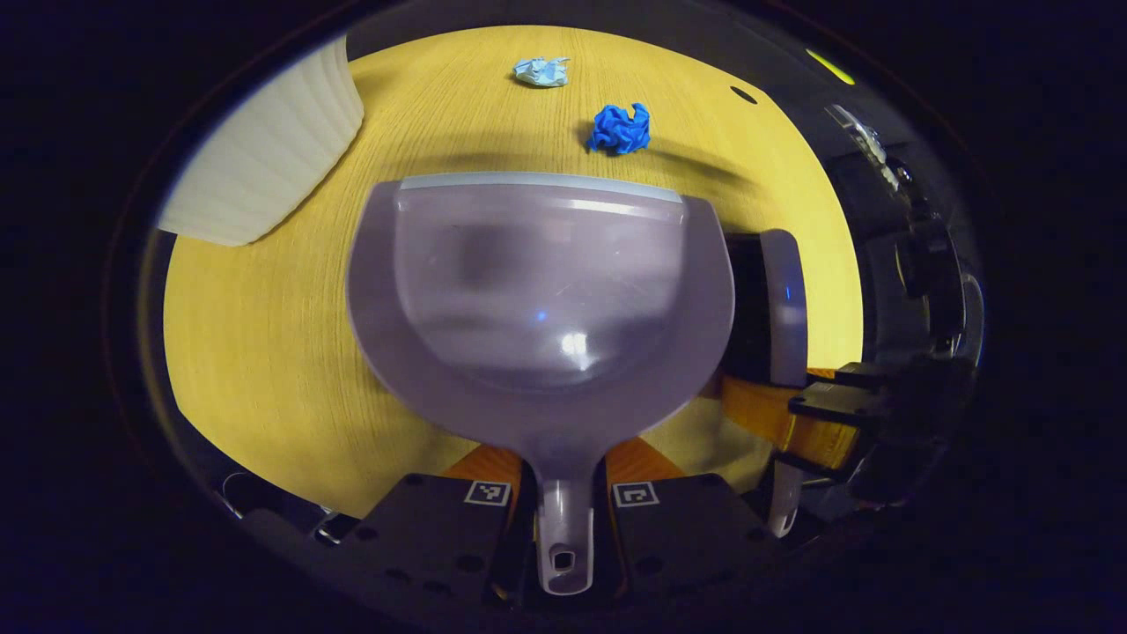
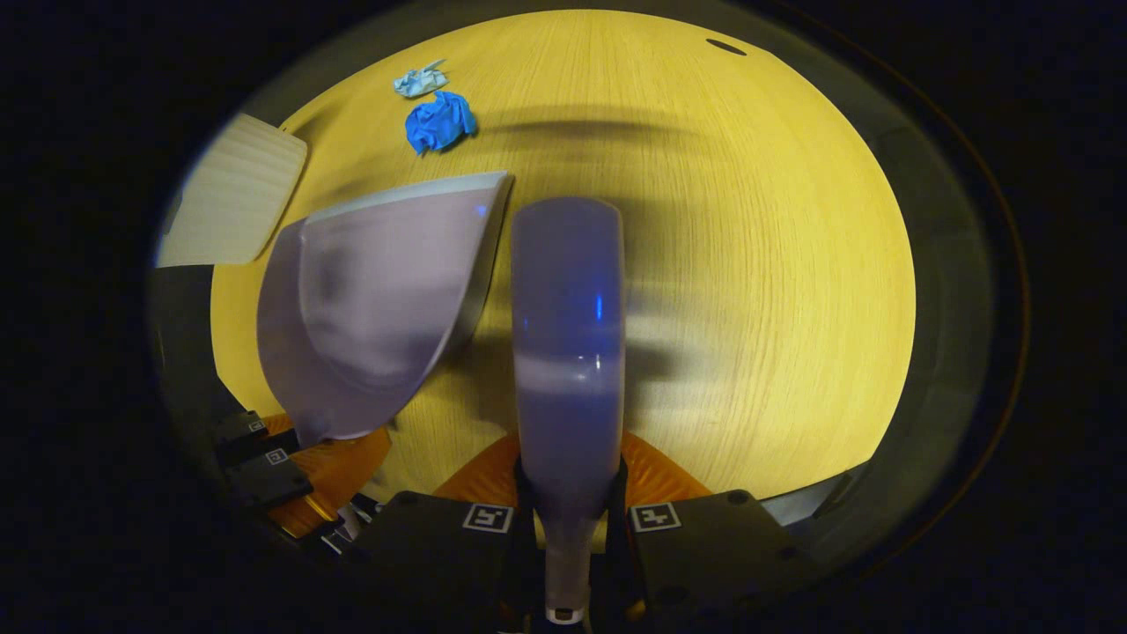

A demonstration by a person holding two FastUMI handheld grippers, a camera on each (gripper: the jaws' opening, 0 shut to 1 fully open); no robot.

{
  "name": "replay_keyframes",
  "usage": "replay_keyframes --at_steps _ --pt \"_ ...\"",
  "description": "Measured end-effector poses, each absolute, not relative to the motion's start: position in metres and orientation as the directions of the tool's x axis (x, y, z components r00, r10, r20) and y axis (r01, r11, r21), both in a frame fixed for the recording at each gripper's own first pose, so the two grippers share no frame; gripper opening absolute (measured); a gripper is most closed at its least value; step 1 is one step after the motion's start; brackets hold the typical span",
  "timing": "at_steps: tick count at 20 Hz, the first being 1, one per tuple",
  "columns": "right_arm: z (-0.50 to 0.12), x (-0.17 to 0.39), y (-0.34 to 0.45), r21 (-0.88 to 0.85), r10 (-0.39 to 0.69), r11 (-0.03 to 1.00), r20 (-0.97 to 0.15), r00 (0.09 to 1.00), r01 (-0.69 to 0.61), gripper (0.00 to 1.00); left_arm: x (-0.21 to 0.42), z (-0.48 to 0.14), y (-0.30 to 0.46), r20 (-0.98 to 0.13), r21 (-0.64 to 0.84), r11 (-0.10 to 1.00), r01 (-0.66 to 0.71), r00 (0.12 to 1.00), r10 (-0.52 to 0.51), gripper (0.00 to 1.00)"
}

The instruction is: Pick up the small broom and dustpan from the desktop, sweep the trash into the dustpan with the broom, and then empty the trash into the garbage bin.

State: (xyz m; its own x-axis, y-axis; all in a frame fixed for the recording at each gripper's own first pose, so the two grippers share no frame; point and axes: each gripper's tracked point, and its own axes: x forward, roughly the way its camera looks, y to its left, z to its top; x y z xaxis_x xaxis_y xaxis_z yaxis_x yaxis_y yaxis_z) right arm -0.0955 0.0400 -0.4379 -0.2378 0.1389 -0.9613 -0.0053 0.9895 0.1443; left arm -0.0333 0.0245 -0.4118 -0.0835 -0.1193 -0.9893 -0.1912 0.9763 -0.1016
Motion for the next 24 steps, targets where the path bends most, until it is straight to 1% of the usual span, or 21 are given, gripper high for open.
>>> replay_keyframes --at_steps 1,2,3,6,7,9,10,12,13,14,16,17,19,21,24 --pt "-0.433 -0.091 0.038 0.150 0.143 0.989 -0.964 -0.224 -0.017 0.34 -0.036 -0.409 0.027 -0.990 -0.103 0.980 -0.170 -0.079 -0.118 0.26" --pt "-0.424 -0.084 0.036 0.158 0.149 0.987 -0.967 -0.205 -0.029 0.34 -0.037 -0.407 0.030 -0.991 -0.102 0.983 -0.151 -0.071 -0.114 0.24" --pt "-0.415 -0.073 0.036 0.166 0.156 0.985 -0.973 -0.172 -0.047 0.34 -0.040 -0.405 0.033 -0.992 -0.098 0.986 -0.132 -0.062 -0.107 0.26" --pt "-0.385 -0.024 0.031 0.173 0.166 0.974 -0.984 -0.057 -0.145 0.34 -0.051 -0.396 0.046 -0.995 -0.083 0.990 -0.112 -0.040 -0.088 0.26" --pt "-0.377 -0.004 0.028 0.165 0.165 0.969 -0.986 -0.017 -0.182 0.34 -0.055 -0.393 0.049 -0.995 -0.088 0.989 -0.118 -0.044 -0.094 0.26" --pt "-0.367 0.040 0.018 0.103 0.128 0.951 -0.989 0.068 -0.292 0.33 -0.063 -0.391 0.056 -0.995 -0.087 0.985 -0.151 -0.041 -0.094 0.25" --pt "-0.363 0.061 0.014 0.078 0.115 0.942 -0.989 0.094 -0.328 0.33 -0.065 -0.392 0.060 -0.995 -0.078 0.984 -0.161 -0.041 -0.086 0.27" --pt "-0.356 0.103 0.017 0.047 0.111 0.920 -0.983 0.144 -0.389 0.34 -0.068 -0.391 0.069 -0.997 -0.055 0.984 -0.171 -0.037 -0.062 0.26" --pt "-0.351 0.131 0.015 0.009 0.099 0.903 -0.977 0.189 -0.430 0.33 -0.069 -0.390 0.072 -0.998 -0.047 0.984 -0.173 -0.034 -0.053 0.26" --pt "-0.347 0.162 0.016 -0.027 0.099 0.885 -0.965 0.244 -0.465 0.34 -0.072 -0.387 0.075 -0.998 -0.039 0.984 -0.172 -0.033 -0.046 0.26" --pt "-0.339 0.211 0.035 -0.037 0.133 0.855 -0.948 0.288 -0.518 0.33 -0.071 -0.384 0.079 -0.999 -0.031 0.985 -0.172 -0.028 -0.037 0.26" --pt "-0.343 0.229 0.048 -0.034 0.153 0.832 -0.945 0.288 -0.553 0.33 -0.069 -0.384 0.080 -0.999 -0.027 0.985 -0.168 -0.026 -0.032 0.26" --pt "-0.371 0.256 0.066 -0.083 0.139 0.746 -0.951 0.276 -0.660 0.32 -0.065 -0.387 0.083 -0.999 -0.005 0.990 -0.138 -0.032 -0.009 0.26" --pt "-0.410 0.261 0.081 -0.105 0.118 0.643 -0.965 0.234 -0.759 0.33 -0.062 -0.391 0.085 -0.999 0.016 0.995 -0.095 -0.032 0.013 0.26" --pt "-0.462 0.250 0.095 -0.110 0.063 0.525 -0.984 0.168 -0.844 0.33 -0.056 -0.393 0.082 -0.999 0.002 0.997 -0.072 -0.047 -0.002 0.26"
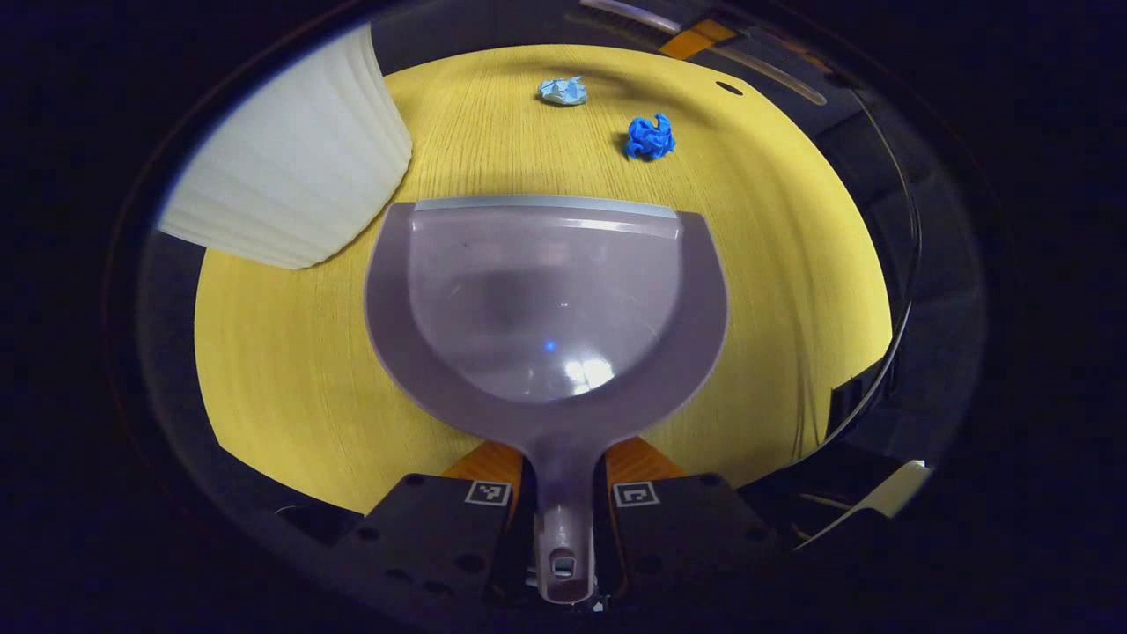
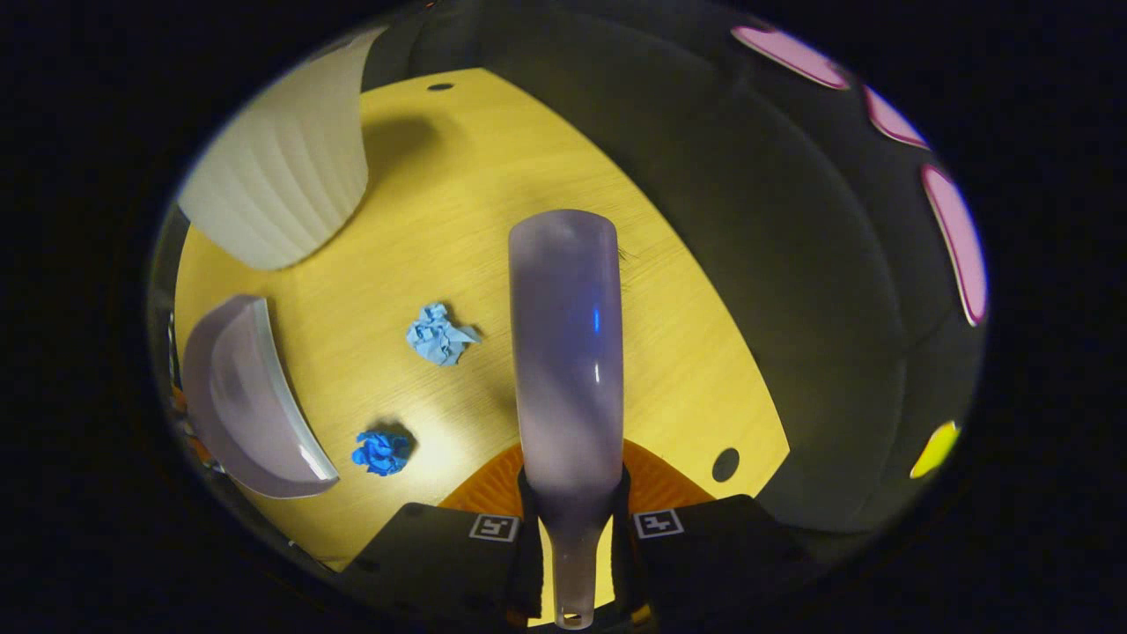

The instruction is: Pick up the small broom and dustpan from the desktop, sweep the trash into the dustpan with the broom, and then empty the trash into the garbage bin.

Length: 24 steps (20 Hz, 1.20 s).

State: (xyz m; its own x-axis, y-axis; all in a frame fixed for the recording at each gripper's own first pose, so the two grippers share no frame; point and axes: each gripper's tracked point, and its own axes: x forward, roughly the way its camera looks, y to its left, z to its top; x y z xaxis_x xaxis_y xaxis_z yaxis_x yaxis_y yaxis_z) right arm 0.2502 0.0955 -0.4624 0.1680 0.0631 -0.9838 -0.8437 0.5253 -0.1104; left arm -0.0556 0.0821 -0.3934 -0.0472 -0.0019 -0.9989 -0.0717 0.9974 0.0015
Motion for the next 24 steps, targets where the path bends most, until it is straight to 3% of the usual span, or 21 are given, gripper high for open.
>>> replay_keyframes --at_steps 2,7,10,15,21,24 --pt "-0.486 0.248 0.106 -0.107 0.049 0.477 -0.988 0.147 -0.872 0.33 -0.054 -0.392 0.084 -0.999 0.004 0.999 -0.046 -0.052 0.002 0.26" --pt "-0.521 0.246 0.123 -0.073 0.015 0.478 -0.996 0.091 -0.875 0.33 -0.051 -0.398 0.085 -0.997 -0.008 0.999 -0.035 -0.071 -0.011 0.26" --pt "-0.528 0.228 0.117 -0.084 -0.037 0.349 -0.996 0.075 -0.934 0.33 -0.052 -0.404 0.087 -0.997 0.002 1.000 -0.024 -0.083 0.000 0.24" --pt "-0.516 0.187 0.117 -0.005 -0.016 0.136 -1.000 0.003 -0.991 0.33 -0.057 -0.409 0.088 -0.997 -0.001 1.000 0.001 -0.082 -0.001 0.26" --pt "-0.516 0.157 0.110 0.180 0.047 0.204 -0.984 -0.174 -0.962 0.33 -0.063 -0.404 0.091 -0.997 0.000 0.998 0.064 -0.078 0.005 0.25" --pt "-0.514 0.160 0.114 0.229 0.075 0.242 -0.973 -0.217 -0.943 0.33 -0.060 -0.402 0.088 -0.997 0.005 0.997 0.075 -0.079 0.010 0.25"
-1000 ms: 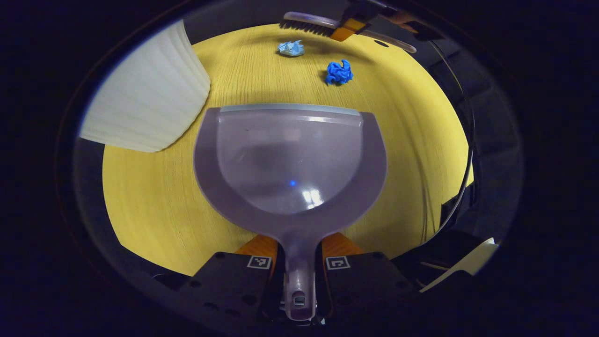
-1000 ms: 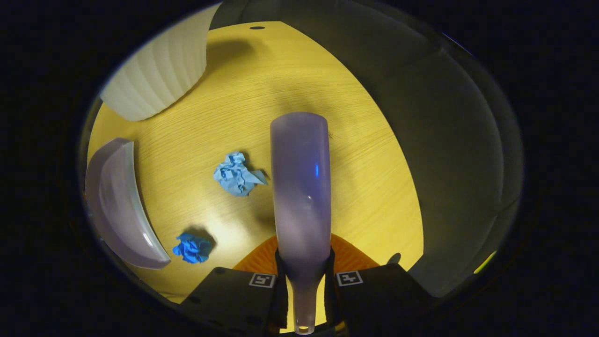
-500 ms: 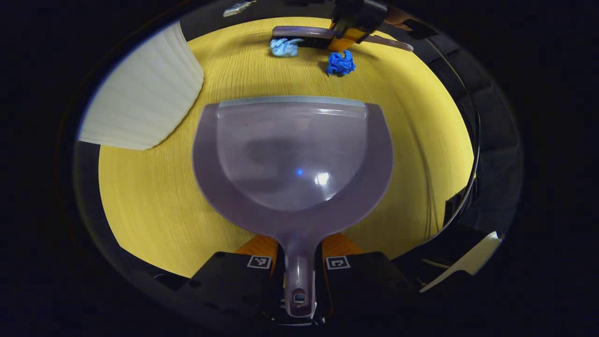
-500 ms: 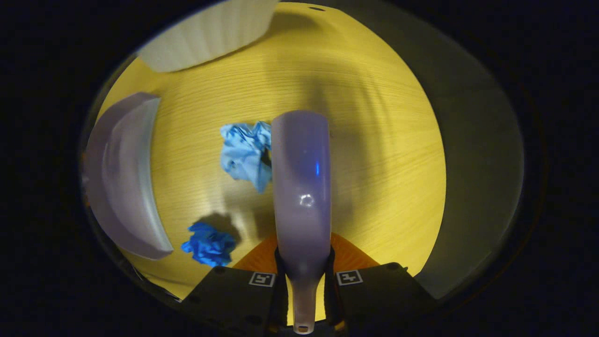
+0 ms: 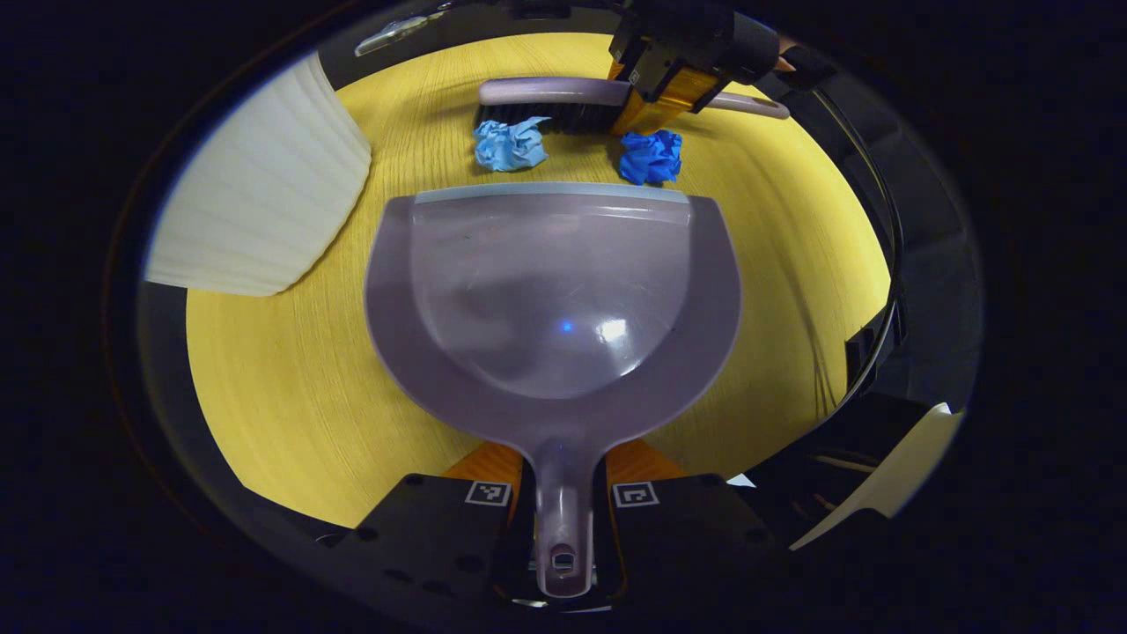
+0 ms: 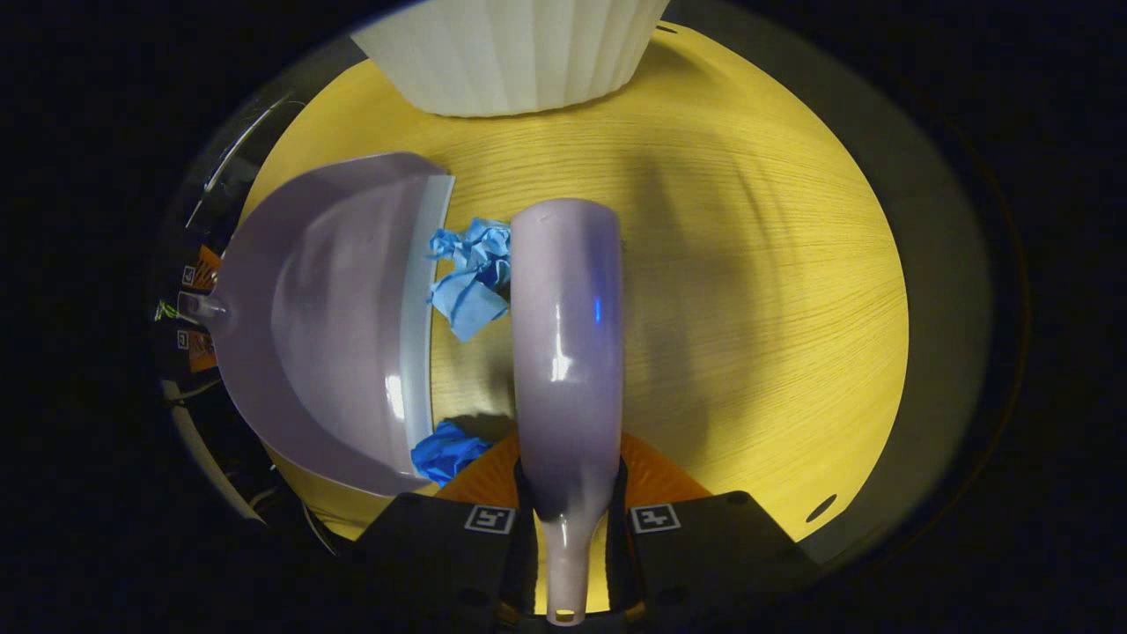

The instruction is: Pick up the small broom and dustpan from the desktop, sweep the trash into the dustpan with the broom, and then empty the trash into the garbage bin.

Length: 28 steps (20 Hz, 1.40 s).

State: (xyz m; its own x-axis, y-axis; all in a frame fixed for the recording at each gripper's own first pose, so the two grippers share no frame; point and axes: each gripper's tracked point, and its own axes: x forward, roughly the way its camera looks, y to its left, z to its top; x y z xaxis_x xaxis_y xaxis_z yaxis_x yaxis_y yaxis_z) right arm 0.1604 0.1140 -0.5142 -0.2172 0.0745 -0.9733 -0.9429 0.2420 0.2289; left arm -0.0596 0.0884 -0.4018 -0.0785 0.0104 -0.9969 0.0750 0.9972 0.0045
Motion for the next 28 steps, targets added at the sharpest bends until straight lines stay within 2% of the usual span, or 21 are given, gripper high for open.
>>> replay_keyframes --at_steps 6,8,12,14,17,19,21,24,28 --pt "-0.510 0.157 0.124 0.332 0.105 0.259 -0.943 -0.315 -0.907 0.33 -0.058 -0.405 0.085 -0.997 0.013 0.988 0.155 -0.069 0.024 0.25" --pt "-0.508 0.159 0.119 0.349 0.114 0.271 -0.937 -0.330 -0.897 0.33 -0.059 -0.398 0.085 -0.997 0.010 0.988 0.153 -0.072 0.021 0.26" --pt "-0.511 0.141 0.118 0.437 0.139 0.314 -0.899 -0.415 -0.843 0.33 -0.061 -0.399 0.086 -0.997 0.012 0.986 0.168 -0.074 0.025 0.24" --pt "-0.513 0.154 0.115 0.393 0.157 0.328 -0.919 -0.361 -0.859 0.33 -0.061 -0.400 0.085 -0.996 0.014 0.986 0.169 -0.081 0.028 0.26" --pt "-0.512 0.196 0.095 0.281 0.148 0.431 -0.959 -0.240 -0.857 0.33 -0.063 -0.400 0.084 -0.996 0.017 0.983 0.182 -0.086 0.033 0.25" --pt "-0.515 0.222 0.055 0.159 0.058 0.484 -0.987 -0.149 -0.860 0.33 -0.064 -0.401 0.085 -0.995 0.019 0.979 0.201 -0.093 0.038 0.27" --pt "-0.524 0.236 0.011 0.066 -0.044 0.513 -0.994 -0.103 -0.856 0.33 -0.065 -0.403 0.084 -0.994 0.023 0.973 0.230 -0.101 0.048 0.26" --pt "-0.534 0.227 -0.024 0.062 -0.104 0.552 -0.984 -0.142 -0.832 0.33 -0.066 -0.402 0.082 -0.993 0.029 0.967 0.252 -0.107 0.058 0.25" --pt "-0.515 0.205 0.005 0.145 -0.048 0.548 -0.978 -0.204 -0.824 0.33 -0.068 -0.402 0.079 -0.992 0.032 0.961 0.275 -0.105 0.063 0.25"
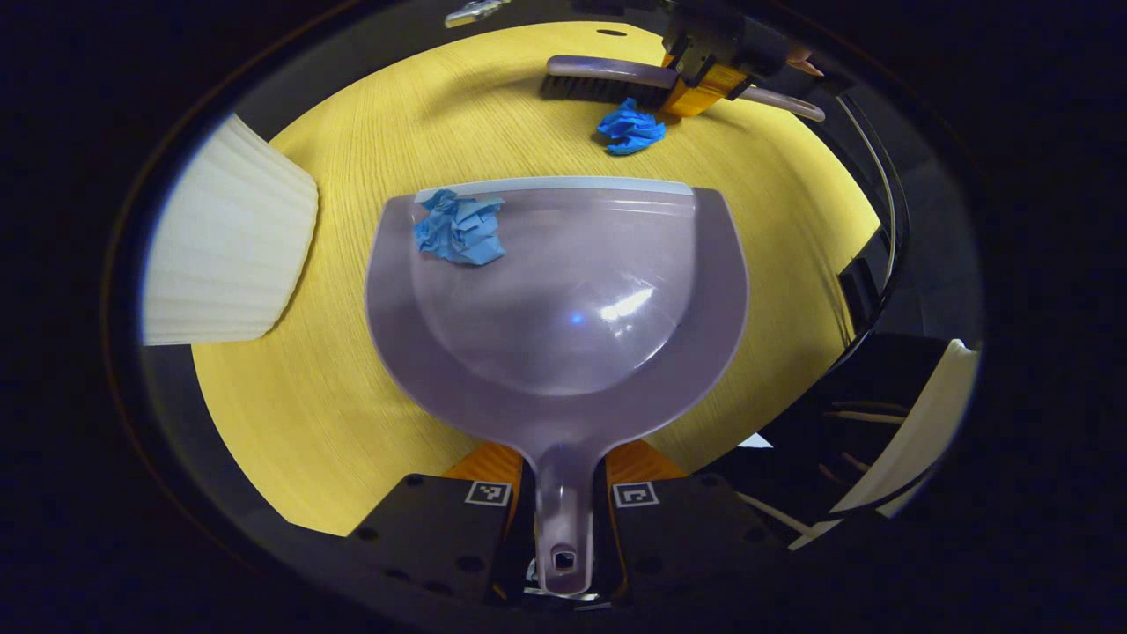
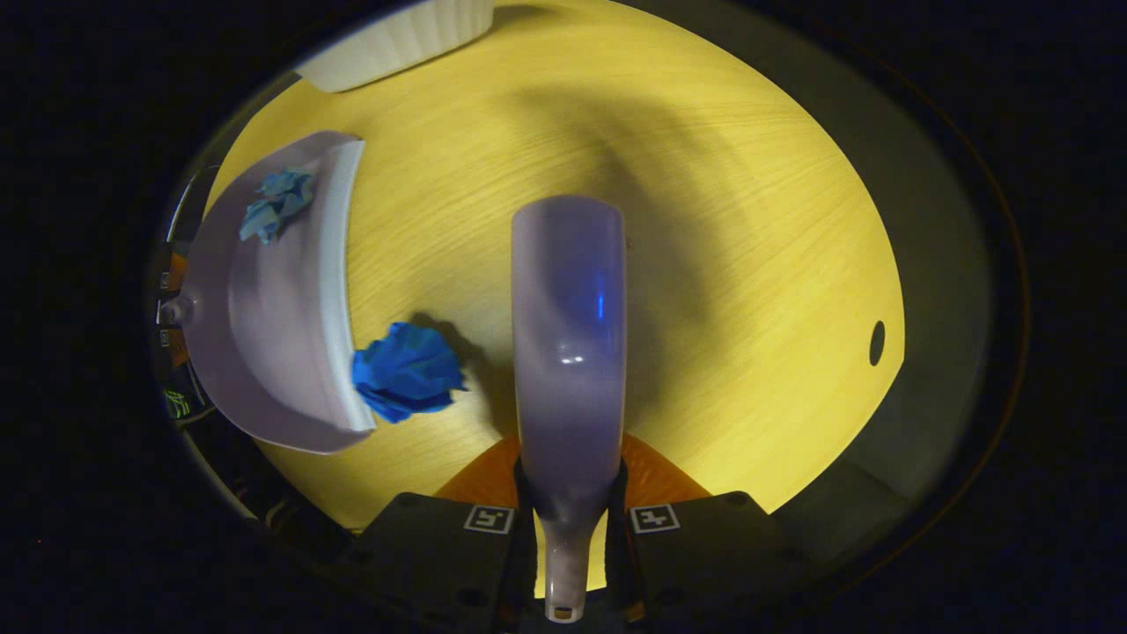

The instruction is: Pick up the small broom and dustpan from the desktop, sweep the trash into the dustpan with the broom, and then empty the trash into the garbage bin.

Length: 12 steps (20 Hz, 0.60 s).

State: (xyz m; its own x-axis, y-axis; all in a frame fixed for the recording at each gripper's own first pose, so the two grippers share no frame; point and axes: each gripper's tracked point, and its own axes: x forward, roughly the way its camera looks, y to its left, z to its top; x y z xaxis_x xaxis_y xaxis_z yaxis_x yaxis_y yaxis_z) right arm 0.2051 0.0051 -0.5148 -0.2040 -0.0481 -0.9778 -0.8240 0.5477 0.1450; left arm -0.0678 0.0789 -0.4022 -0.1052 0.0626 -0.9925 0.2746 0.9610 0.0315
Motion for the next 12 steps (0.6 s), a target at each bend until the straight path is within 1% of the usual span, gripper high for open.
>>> replay_keyframes --at_steps 1,3,5,6,7,8,9,10,11,12 --pt "-0.514 0.192 0.013 0.177 -0.030 0.540 -0.973 -0.229 -0.823 0.33 -0.068 -0.402 0.078 -0.993 0.034 0.961 0.274 -0.100 0.064 0.25" --pt "-0.513 0.178 0.028 0.196 -0.012 0.493 -0.973 -0.231 -0.848 0.34 -0.069 -0.401 0.076 -0.994 0.030 0.965 0.260 -0.096 0.057 0.25" --pt "-0.507 0.152 0.048 0.281 0.037 0.490 -0.952 -0.303 -0.825 0.33 -0.068 -0.401 0.076 -0.994 0.027 0.966 0.257 -0.092 0.052 0.26" --pt "-0.506 0.143 0.052 0.314 0.049 0.468 -0.943 -0.330 -0.826 0.34 -0.065 -0.404 0.079 -0.997 0.021 0.962 0.272 -0.072 0.042 0.26" --pt "-0.504 0.141 0.054 0.321 0.058 0.455 -0.941 -0.332 -0.830 0.33 -0.069 -0.401 0.081 -0.996 0.026 0.961 0.277 -0.074 0.048 0.25" --pt "-0.504 0.141 0.048 0.376 0.089 0.454 -0.921 -0.378 -0.808 0.34 -0.069 -0.400 0.077 -0.997 0.021 0.961 0.274 -0.068 0.041 0.27" --pt "-0.498 0.134 0.058 0.441 0.132 0.459 -0.892 -0.432 -0.771 0.33 -0.069 -0.401 0.074 -0.998 0.013 0.963 0.270 -0.061 0.030 0.25" --pt "-0.497 0.131 0.058 0.484 0.168 0.464 -0.871 -0.463 -0.742 0.33 -0.069 -0.396 0.075 -0.998 0.012 0.964 0.266 -0.059 0.029 0.25" --pt "-0.496 0.134 0.057 0.504 0.195 0.471 -0.860 -0.472 -0.724 0.33 -0.069 -0.393 0.075 -0.998 0.016 0.965 0.262 -0.053 0.031 0.27" --pt "-0.495 0.140 0.057 0.498 0.219 0.487 -0.865 -0.452 -0.717 0.34 -0.069 -0.388 0.077 -0.999 0.020 0.968 0.249 -0.041 0.031 0.25"
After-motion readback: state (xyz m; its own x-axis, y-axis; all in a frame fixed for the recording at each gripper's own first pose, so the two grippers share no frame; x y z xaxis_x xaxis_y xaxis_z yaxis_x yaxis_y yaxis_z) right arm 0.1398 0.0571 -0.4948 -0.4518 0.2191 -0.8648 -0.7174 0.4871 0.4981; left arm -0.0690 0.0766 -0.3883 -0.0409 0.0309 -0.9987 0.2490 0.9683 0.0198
